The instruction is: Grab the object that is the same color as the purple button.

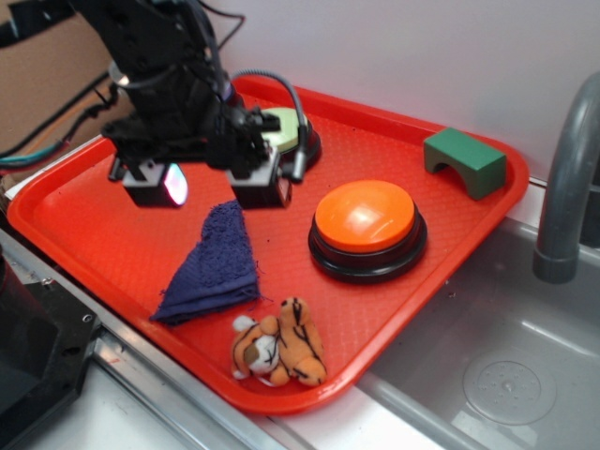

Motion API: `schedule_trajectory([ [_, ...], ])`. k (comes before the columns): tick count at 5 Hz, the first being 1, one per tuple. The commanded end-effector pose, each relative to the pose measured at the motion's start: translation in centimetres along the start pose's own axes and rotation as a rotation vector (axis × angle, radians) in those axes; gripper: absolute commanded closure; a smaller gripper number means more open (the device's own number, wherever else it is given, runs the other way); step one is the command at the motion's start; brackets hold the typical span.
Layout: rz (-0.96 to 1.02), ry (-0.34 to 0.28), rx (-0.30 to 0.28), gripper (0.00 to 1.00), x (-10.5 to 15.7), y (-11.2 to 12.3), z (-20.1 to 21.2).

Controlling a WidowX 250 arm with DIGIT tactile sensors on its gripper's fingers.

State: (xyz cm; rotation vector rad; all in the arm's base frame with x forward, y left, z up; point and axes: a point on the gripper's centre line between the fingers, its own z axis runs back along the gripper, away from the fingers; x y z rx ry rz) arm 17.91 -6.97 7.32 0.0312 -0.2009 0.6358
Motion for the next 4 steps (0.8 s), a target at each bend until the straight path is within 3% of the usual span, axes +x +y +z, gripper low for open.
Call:
schedule_trajectory([
  [1, 0.03, 0.06, 0.066, 0.0, 1.0, 1.2, -2.7],
  [2, 0.031, 0.051, 0.094, 0.0, 0.8, 1.5, -3.8],
  [3, 0.039, 0.089, 0.107, 0.0, 0.9, 1.7, -4.8],
  [4, 0.045, 0.057, 0.014, 0.0, 0.9, 1.8, -5.2],
])
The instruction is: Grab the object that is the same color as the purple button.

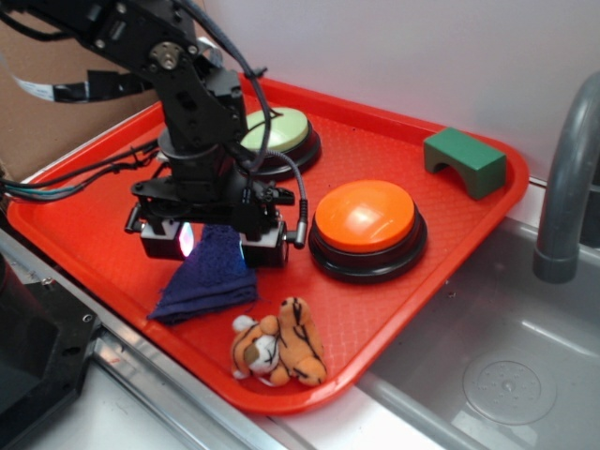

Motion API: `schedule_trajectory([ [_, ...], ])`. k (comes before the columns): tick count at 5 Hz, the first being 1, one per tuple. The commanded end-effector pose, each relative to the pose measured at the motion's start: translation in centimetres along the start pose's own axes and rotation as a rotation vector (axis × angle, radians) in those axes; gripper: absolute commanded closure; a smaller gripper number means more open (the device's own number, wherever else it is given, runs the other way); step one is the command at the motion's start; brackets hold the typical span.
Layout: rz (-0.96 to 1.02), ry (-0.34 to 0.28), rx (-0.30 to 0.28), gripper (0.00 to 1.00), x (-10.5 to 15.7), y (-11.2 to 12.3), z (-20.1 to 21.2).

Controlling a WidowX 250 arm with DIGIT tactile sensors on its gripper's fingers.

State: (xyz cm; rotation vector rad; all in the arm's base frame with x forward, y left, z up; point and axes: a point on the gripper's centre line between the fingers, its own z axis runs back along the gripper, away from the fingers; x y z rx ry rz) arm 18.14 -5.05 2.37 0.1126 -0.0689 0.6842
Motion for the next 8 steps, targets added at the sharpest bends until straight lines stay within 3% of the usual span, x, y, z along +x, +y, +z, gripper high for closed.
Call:
schedule_trajectory([
  [1, -0.004, -0.025, -0.203, 0.0, 0.9, 0.3, -0.7],
  [2, 0.013, -0.03, -0.218, 1.0, 0.9, 0.4, -0.8],
  [6, -0.042, -0.028, -0.212, 1.0, 1.5, 0.3, 0.0],
  [7, -0.143, 0.009, -0.197, 1.0, 2.9, 0.9, 3.0],
  [8, -0.271, 0.03, -0.221, 1.0, 4.8, 2.5, 7.6],
])
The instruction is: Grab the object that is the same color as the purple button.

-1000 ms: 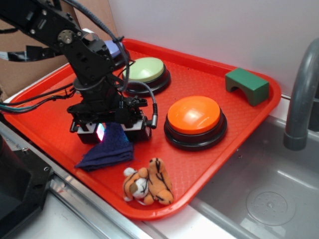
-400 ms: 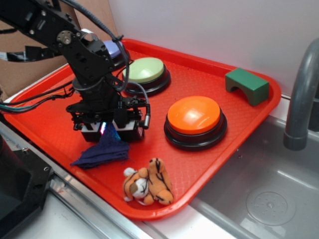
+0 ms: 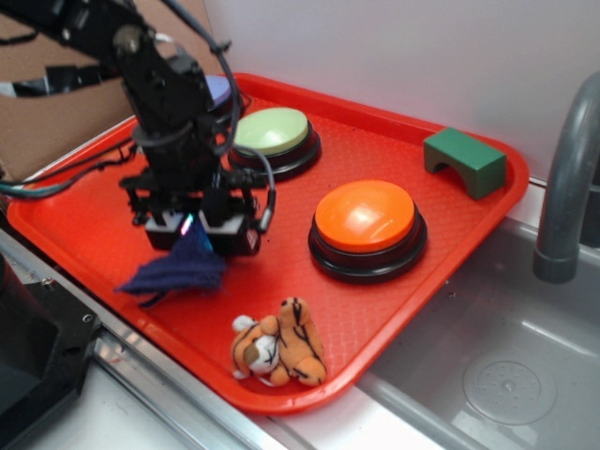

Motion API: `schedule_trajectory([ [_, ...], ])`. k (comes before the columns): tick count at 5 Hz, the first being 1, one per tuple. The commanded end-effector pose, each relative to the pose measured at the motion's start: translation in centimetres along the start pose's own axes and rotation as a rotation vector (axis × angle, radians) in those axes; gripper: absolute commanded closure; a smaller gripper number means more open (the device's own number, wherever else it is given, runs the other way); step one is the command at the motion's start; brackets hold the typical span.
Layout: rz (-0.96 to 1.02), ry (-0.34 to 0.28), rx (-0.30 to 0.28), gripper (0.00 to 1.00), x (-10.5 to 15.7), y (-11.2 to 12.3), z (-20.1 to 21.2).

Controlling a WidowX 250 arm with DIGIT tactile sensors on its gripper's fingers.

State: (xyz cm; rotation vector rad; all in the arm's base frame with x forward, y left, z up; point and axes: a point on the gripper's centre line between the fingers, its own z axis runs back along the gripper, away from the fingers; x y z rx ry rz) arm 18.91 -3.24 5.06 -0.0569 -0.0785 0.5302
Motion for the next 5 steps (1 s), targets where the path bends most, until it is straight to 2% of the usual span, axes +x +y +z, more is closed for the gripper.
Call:
schedule_trajectory([
  [1, -0.313, 0.107, -0.02, 1.0, 4.3, 1.3, 8.7],
  [2, -0.47, 0.112, 0.022, 1.0, 4.8, 1.7, 10.9],
  [3, -0.545, 0.067, 0.039, 1.0, 5.4, 1.6, 12.4],
  [4, -0.564, 0.076, -0.001, 1.0, 5.7, 1.6, 12.0],
  [5, -0.565, 0.098, -0.01, 1.0, 5.7, 1.8, 11.3],
])
